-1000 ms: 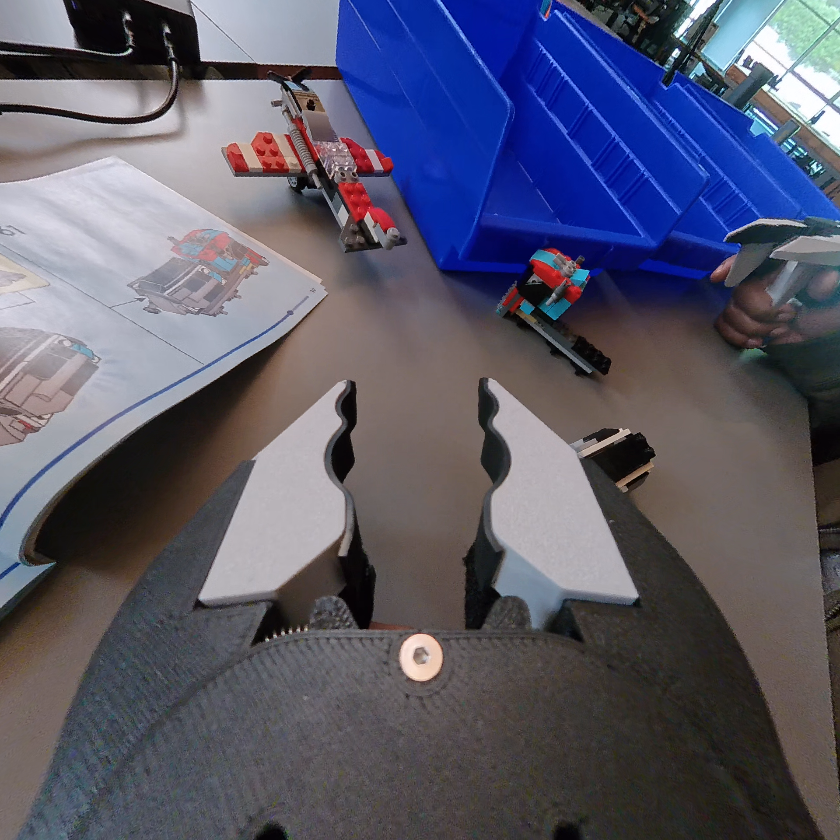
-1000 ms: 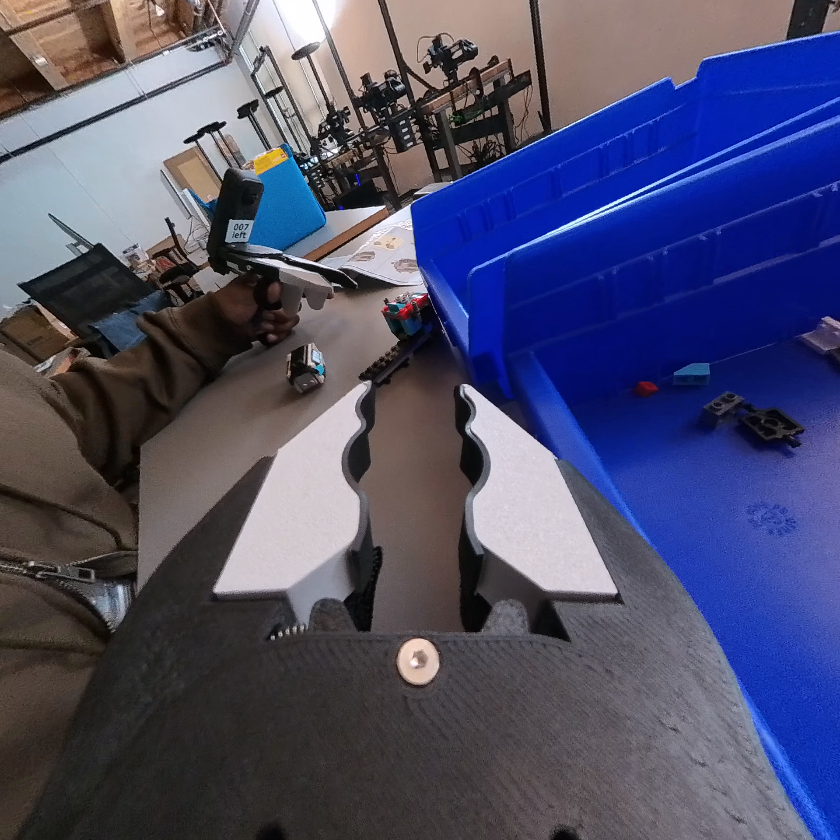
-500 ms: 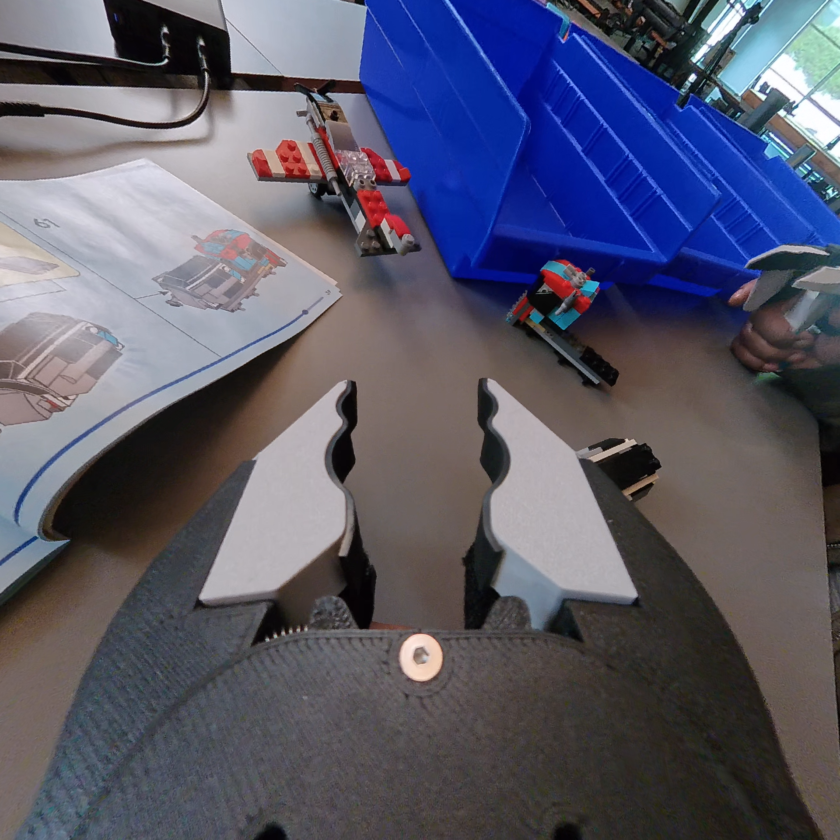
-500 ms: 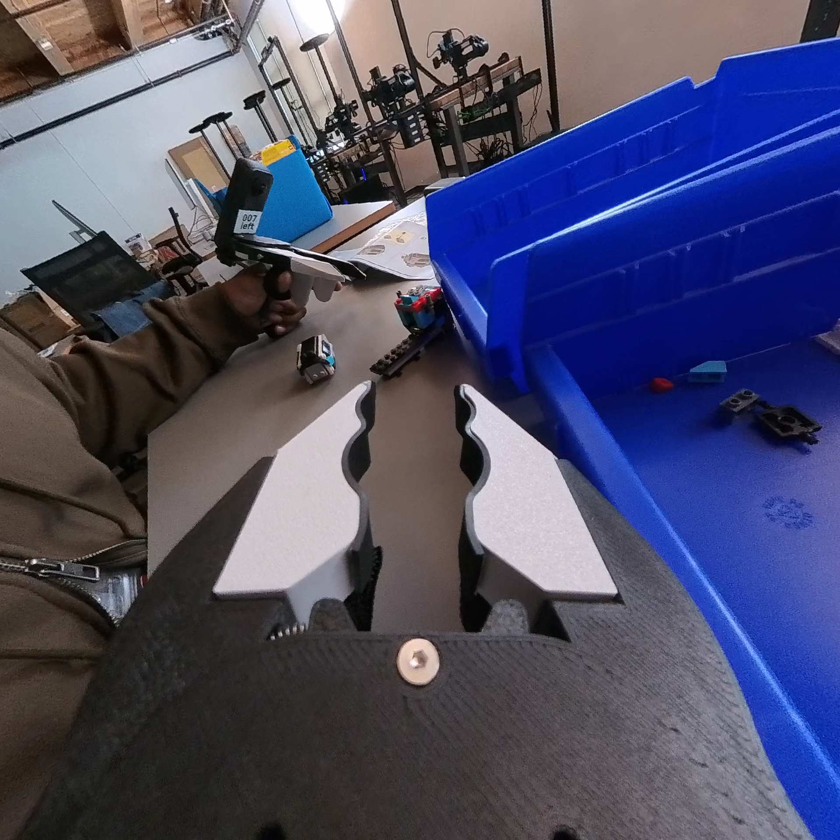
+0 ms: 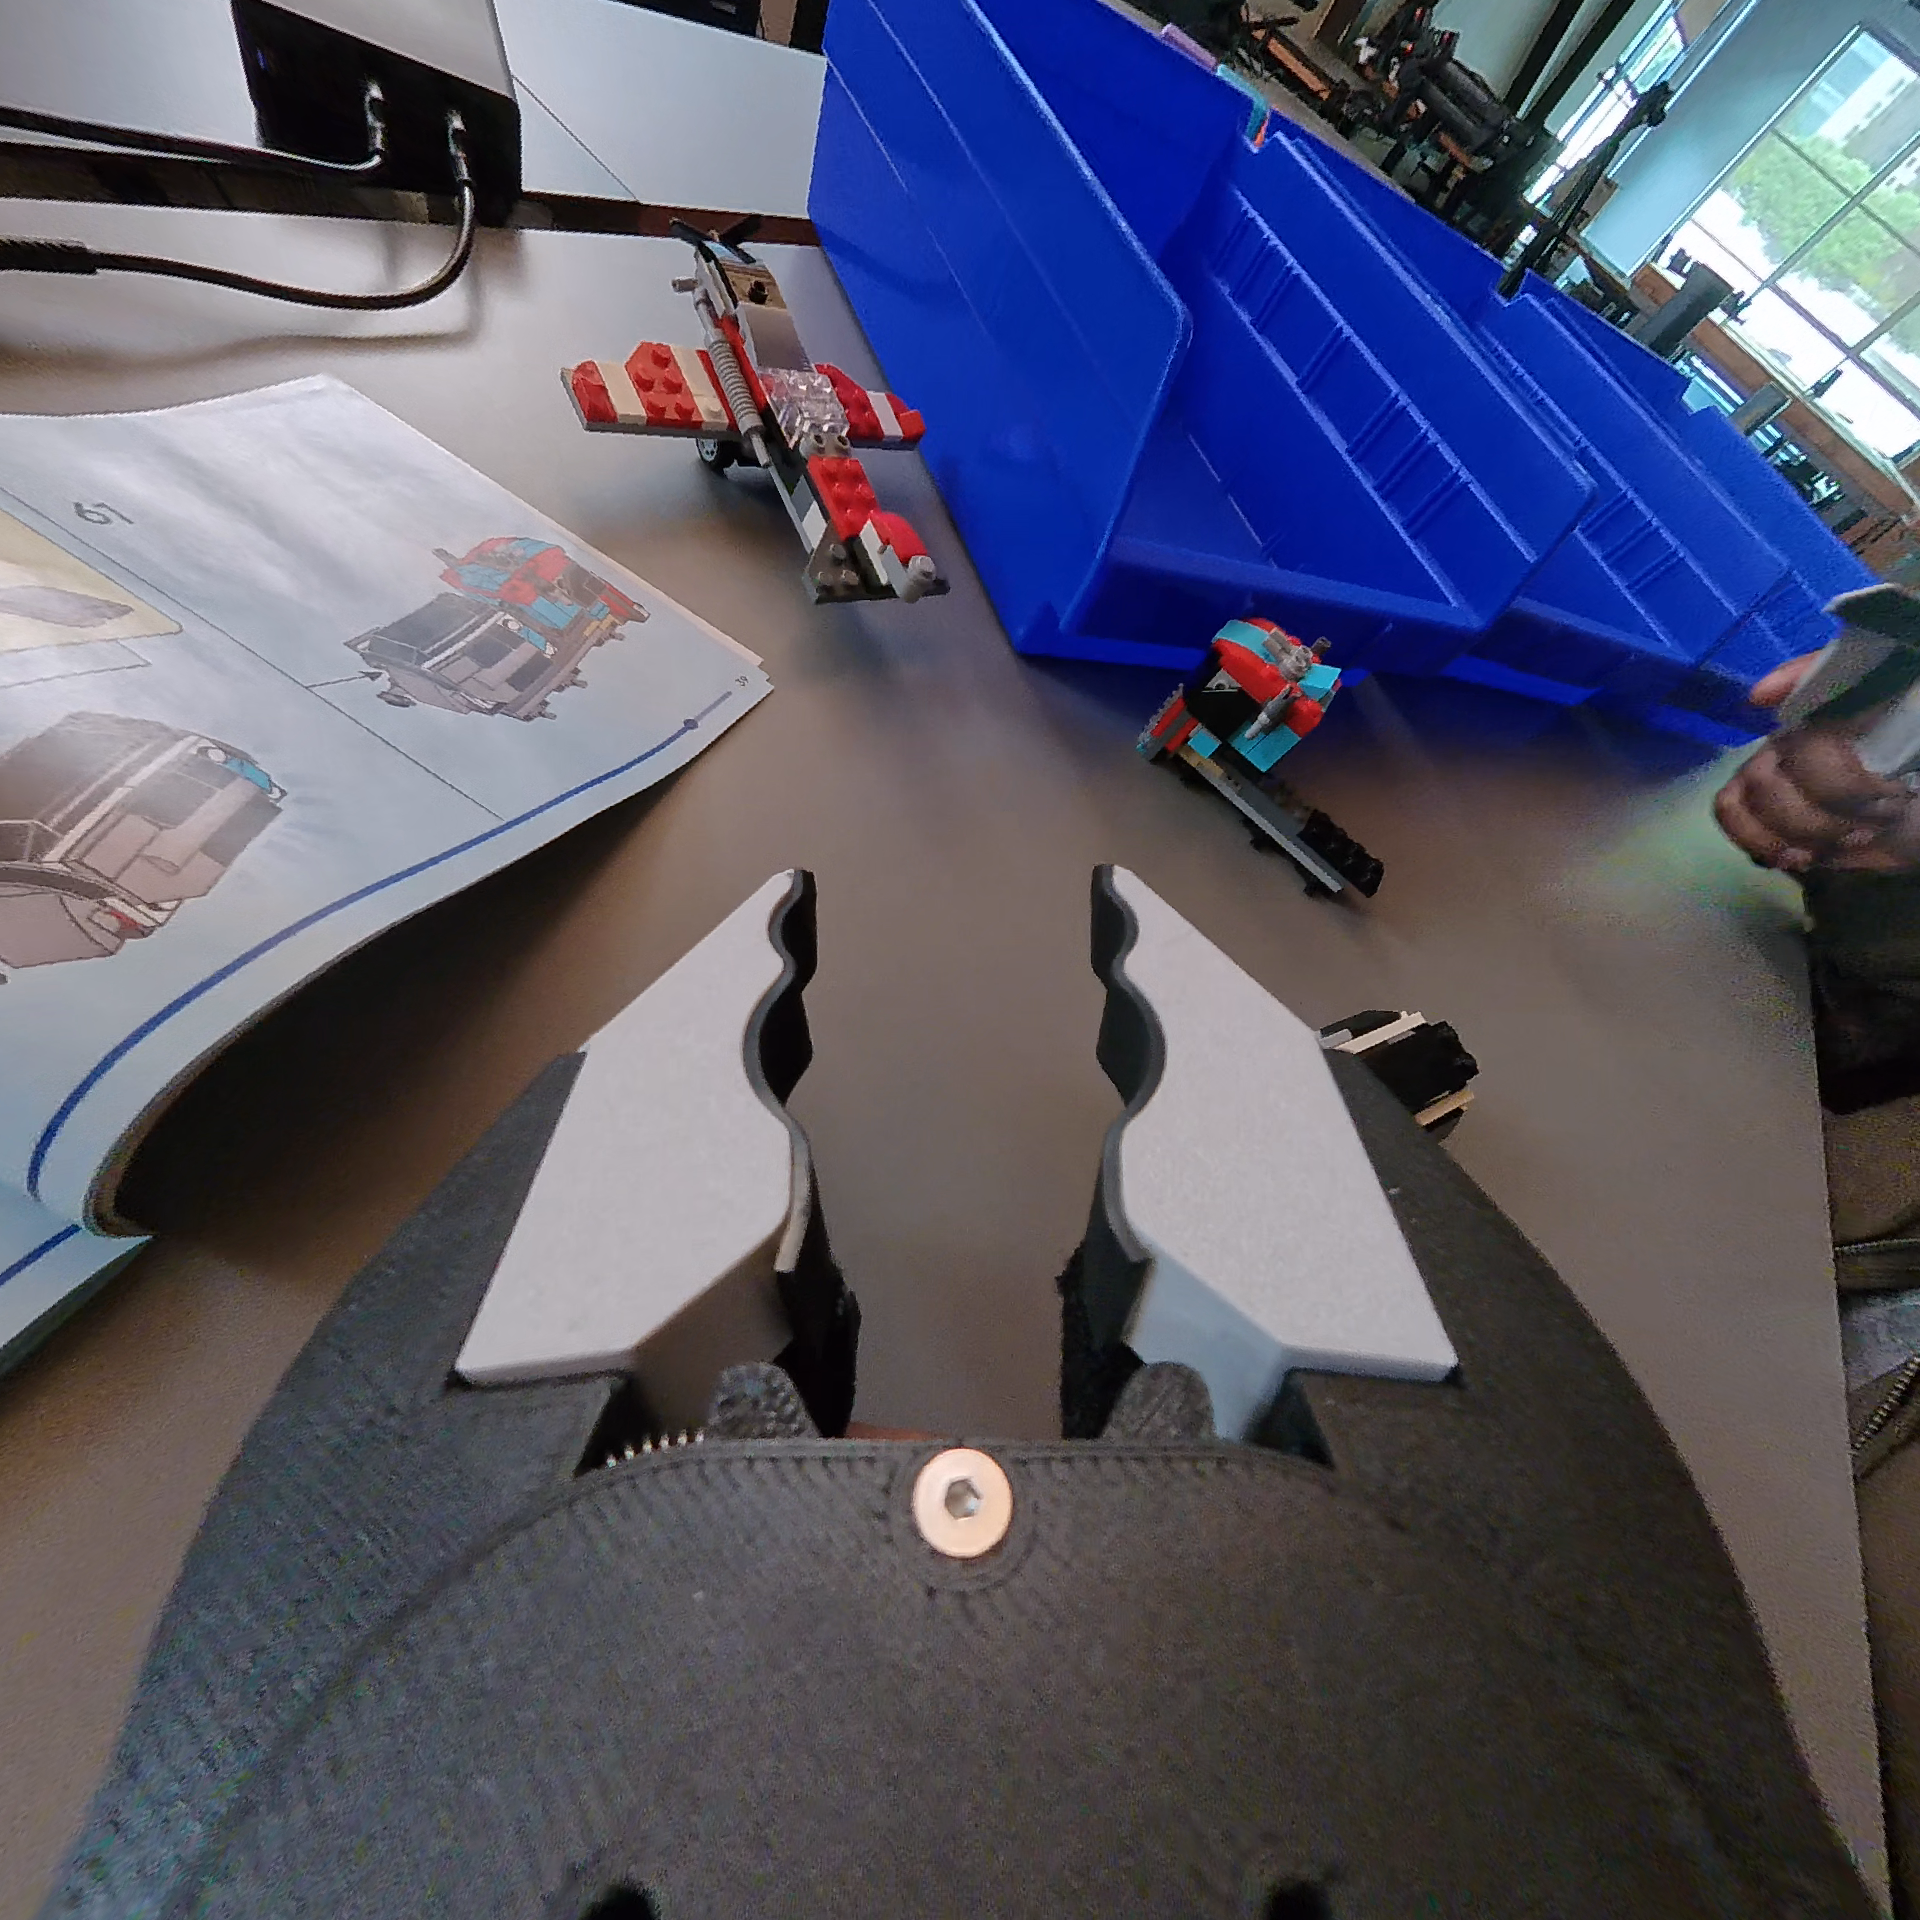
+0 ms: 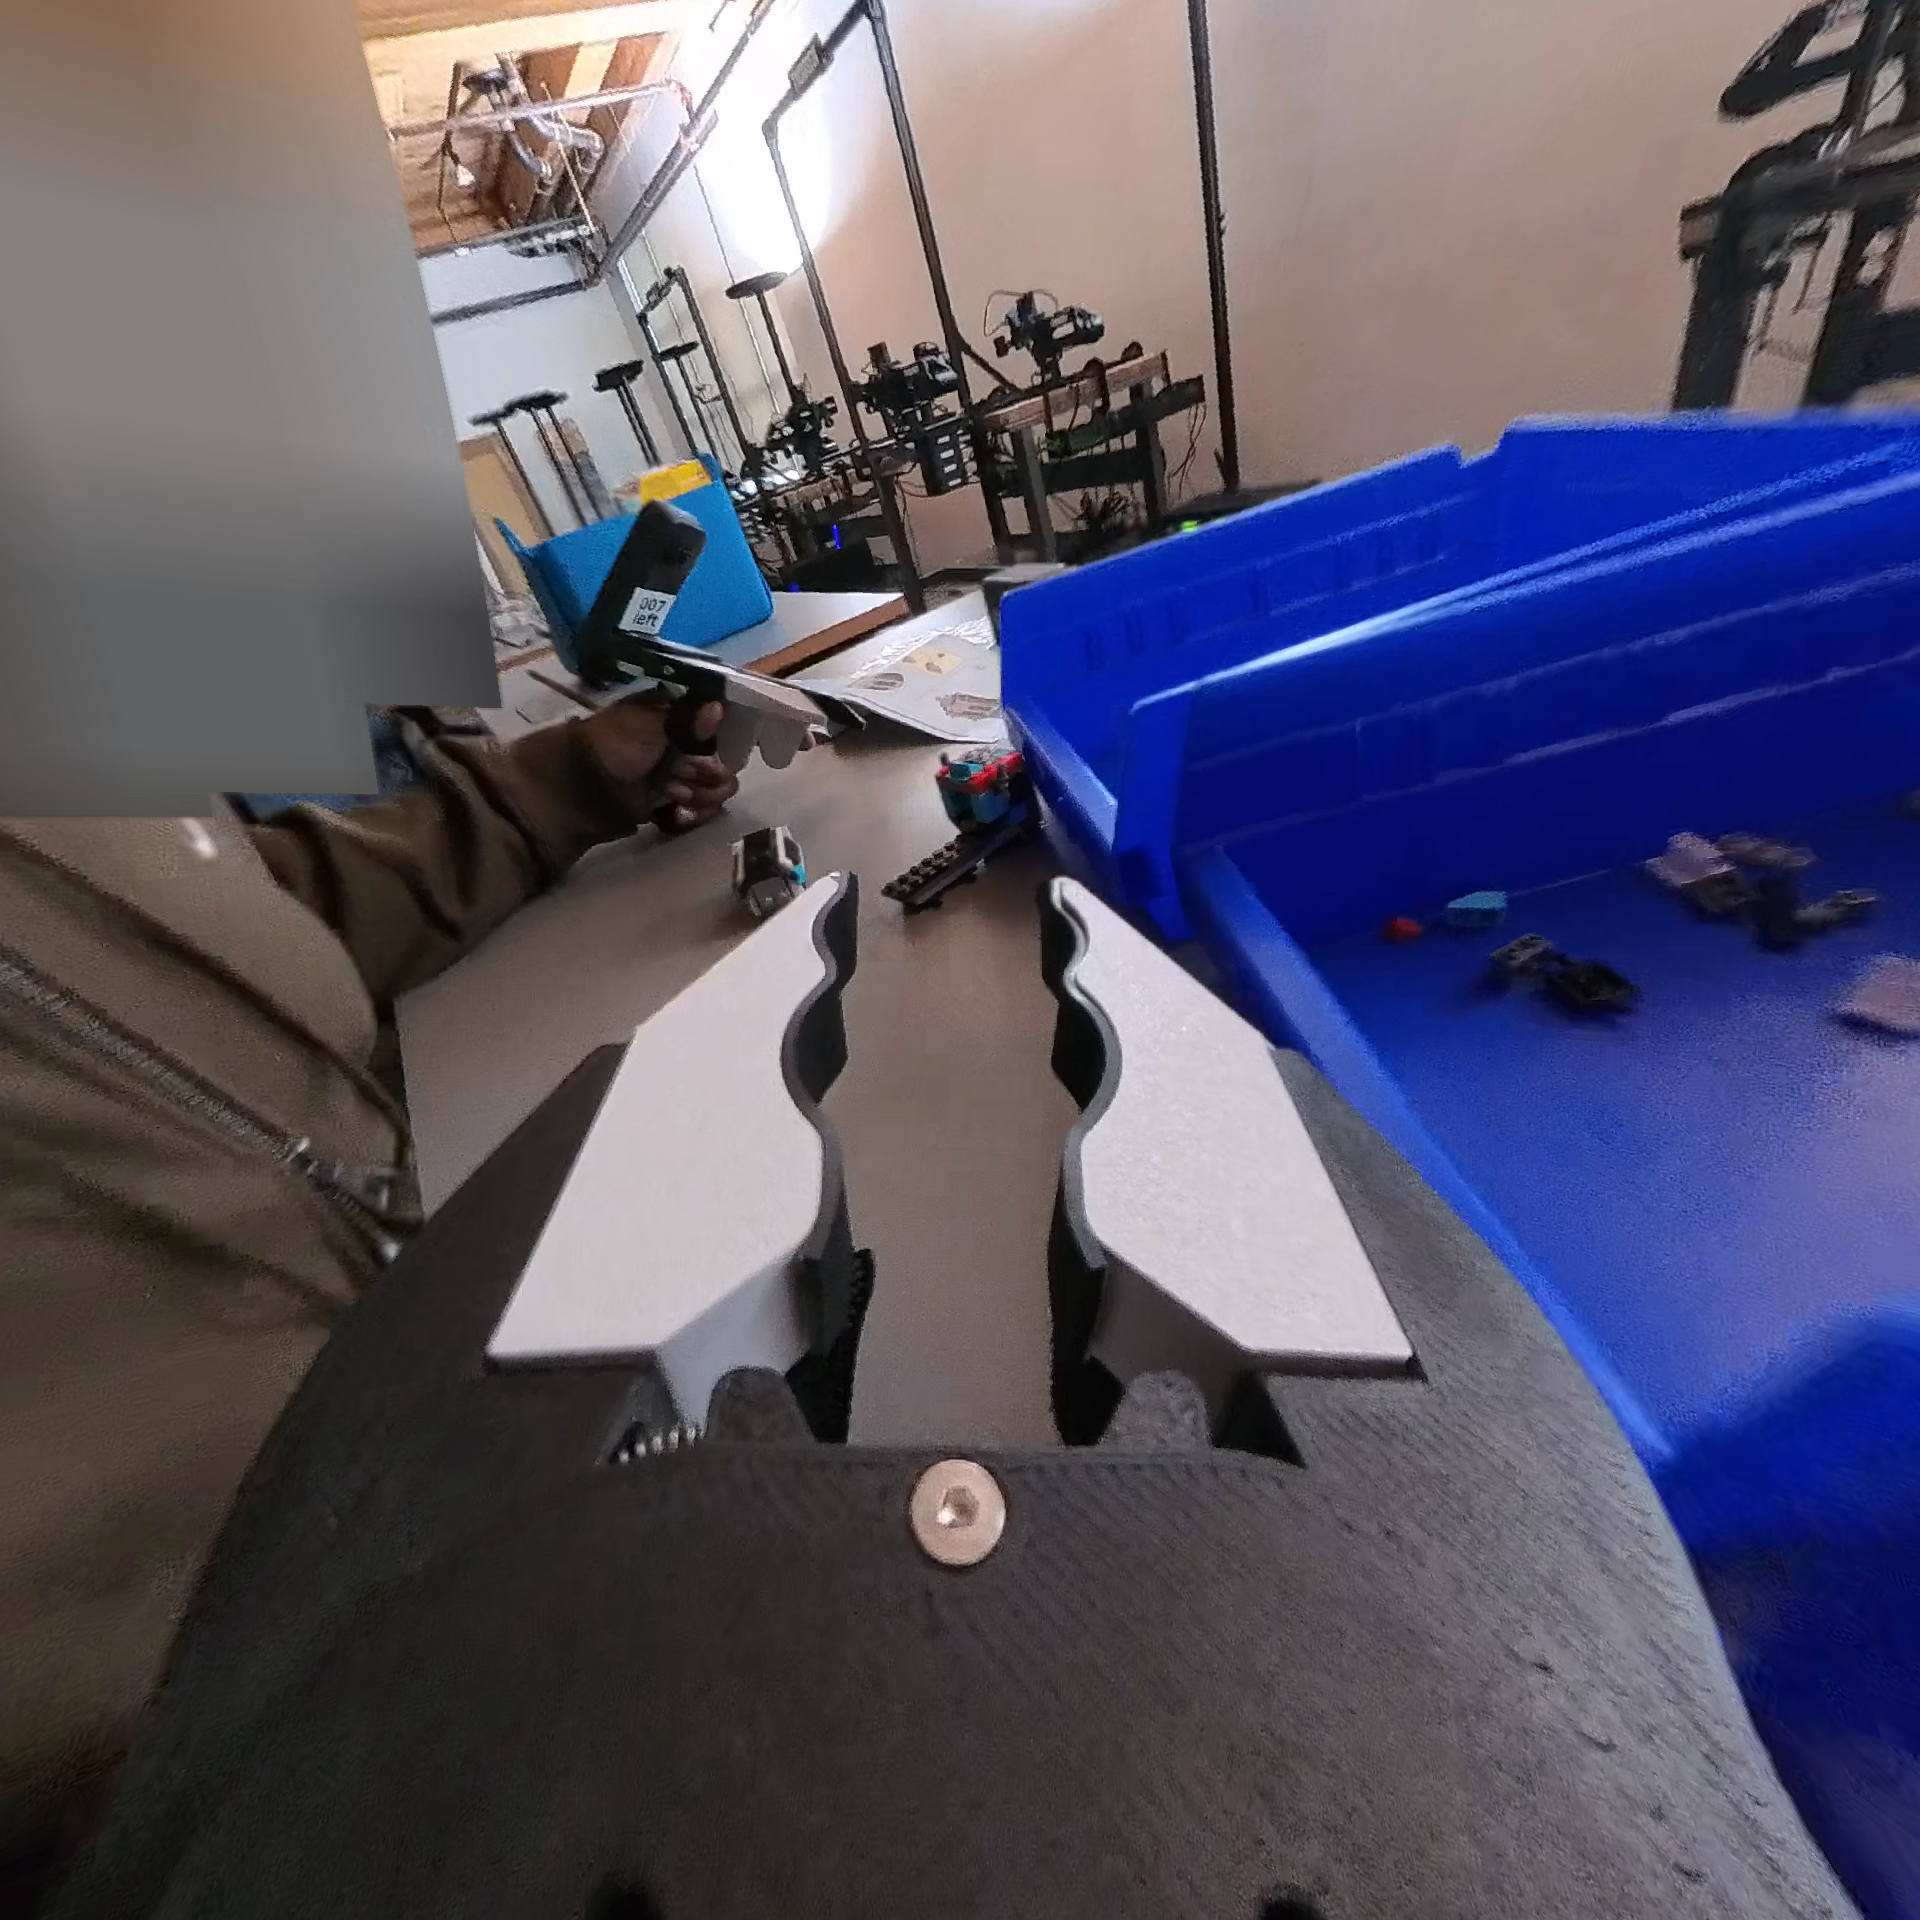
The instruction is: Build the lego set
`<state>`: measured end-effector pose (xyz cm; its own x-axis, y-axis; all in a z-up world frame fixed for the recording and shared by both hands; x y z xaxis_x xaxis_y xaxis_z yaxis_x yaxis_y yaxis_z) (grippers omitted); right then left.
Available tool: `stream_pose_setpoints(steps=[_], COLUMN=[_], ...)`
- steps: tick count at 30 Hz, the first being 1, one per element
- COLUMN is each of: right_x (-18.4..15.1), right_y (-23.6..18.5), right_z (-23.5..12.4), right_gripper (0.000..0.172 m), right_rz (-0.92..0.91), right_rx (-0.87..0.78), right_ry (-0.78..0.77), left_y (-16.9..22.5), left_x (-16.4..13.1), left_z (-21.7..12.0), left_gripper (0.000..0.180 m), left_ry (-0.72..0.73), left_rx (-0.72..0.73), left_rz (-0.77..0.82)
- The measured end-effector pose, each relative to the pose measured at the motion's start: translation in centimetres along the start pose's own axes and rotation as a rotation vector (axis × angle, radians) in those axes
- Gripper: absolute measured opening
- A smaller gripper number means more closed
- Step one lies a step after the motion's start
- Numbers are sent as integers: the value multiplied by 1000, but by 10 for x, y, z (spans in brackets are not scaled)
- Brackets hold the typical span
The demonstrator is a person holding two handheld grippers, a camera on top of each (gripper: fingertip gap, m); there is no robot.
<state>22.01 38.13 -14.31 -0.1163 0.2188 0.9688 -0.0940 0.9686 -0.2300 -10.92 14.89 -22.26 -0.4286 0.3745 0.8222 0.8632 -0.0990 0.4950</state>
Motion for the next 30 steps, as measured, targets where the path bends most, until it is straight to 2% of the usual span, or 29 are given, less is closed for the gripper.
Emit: stream_pose_setpoints(steps=[4, 6, 8, 12, 14, 16, 20, 30], right_x=[61, 74, 55, -13, -37, -58, -79, -80], right_y=[54, 97, 135, 185, 191, 193, 199, 200], right_z=[-82, -108, -116, -113, -109, -108, -111, -111], right_gripper=[31, 27, 27, 26, 23, 23, 23, 13], right_rz=[-288, -398, -445, -549, -630, -625, -566, -534], right_rx=[-287, -435, -486, -479, -434, -377, -344, -311], right_ry=[18, -115, -362, -860, -1022, -1143, -1219, -1189], left_y=[0, 0, 1, 2, 3, 3, 5, 2], left_x=[-1, -2, -2, 1, 2, 2, 3, 5], left_z=[1, 2, 2, -1, -2, -2, -4, -7], left_gripper=[54, 54, 54, 54, 54, 54, 54, 54], left_ry=[-3, -10, -9, 13, 20, 22, 39, 63], left_rx=[-15, -27, -36, -38, -34, -33, -42, -74], left_rz=[-14, -26, -31, -21, -12, -10, -14, -68])
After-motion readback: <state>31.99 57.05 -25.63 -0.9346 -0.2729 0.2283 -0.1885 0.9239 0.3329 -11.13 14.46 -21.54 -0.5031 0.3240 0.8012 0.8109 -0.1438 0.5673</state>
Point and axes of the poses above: each gripper's, where its closed fingertips meet, z out along the fingers, x out of its top, y = z × x across the jaws, the point moved 1 cm from there along -z, back along the fingers, and after that the axes turned 14 degrees about -x, right-handed, at the moved point
